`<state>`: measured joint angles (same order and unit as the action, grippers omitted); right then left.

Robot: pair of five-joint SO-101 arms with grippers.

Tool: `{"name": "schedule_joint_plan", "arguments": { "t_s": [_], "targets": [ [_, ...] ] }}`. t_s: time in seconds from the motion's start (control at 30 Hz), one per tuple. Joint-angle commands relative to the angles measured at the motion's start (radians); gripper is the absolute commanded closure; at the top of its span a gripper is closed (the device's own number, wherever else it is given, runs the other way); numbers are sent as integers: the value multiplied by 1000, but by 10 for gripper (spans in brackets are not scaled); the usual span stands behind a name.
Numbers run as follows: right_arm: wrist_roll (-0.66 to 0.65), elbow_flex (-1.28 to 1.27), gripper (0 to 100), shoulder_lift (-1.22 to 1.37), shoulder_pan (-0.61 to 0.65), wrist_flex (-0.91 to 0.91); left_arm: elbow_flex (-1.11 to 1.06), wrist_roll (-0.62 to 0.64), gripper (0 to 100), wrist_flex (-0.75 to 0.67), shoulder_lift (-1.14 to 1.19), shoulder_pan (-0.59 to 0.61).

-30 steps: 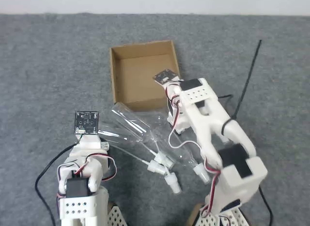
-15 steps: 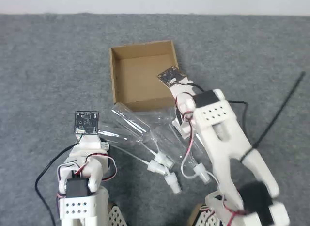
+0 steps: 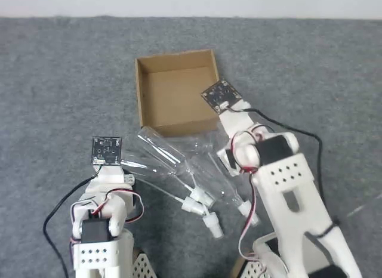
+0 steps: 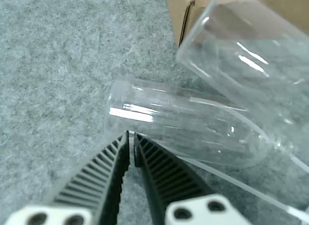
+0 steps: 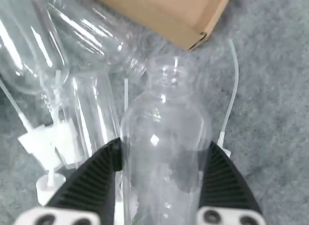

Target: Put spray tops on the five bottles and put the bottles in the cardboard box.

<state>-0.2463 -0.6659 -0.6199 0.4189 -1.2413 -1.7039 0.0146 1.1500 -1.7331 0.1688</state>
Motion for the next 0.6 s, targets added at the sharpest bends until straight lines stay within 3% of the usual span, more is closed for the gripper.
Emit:
{"name": "schedule_joint_plan", "arguments": {
  "t_s": [0.0, 0.57],
  "targets": [
    [58, -21, 890, -105, -41, 74, 15, 2, 987, 3, -14, 0],
    [71, -207, 894, -437, -96, 197, 15, 2, 987, 3, -14, 0]
  ]
}}
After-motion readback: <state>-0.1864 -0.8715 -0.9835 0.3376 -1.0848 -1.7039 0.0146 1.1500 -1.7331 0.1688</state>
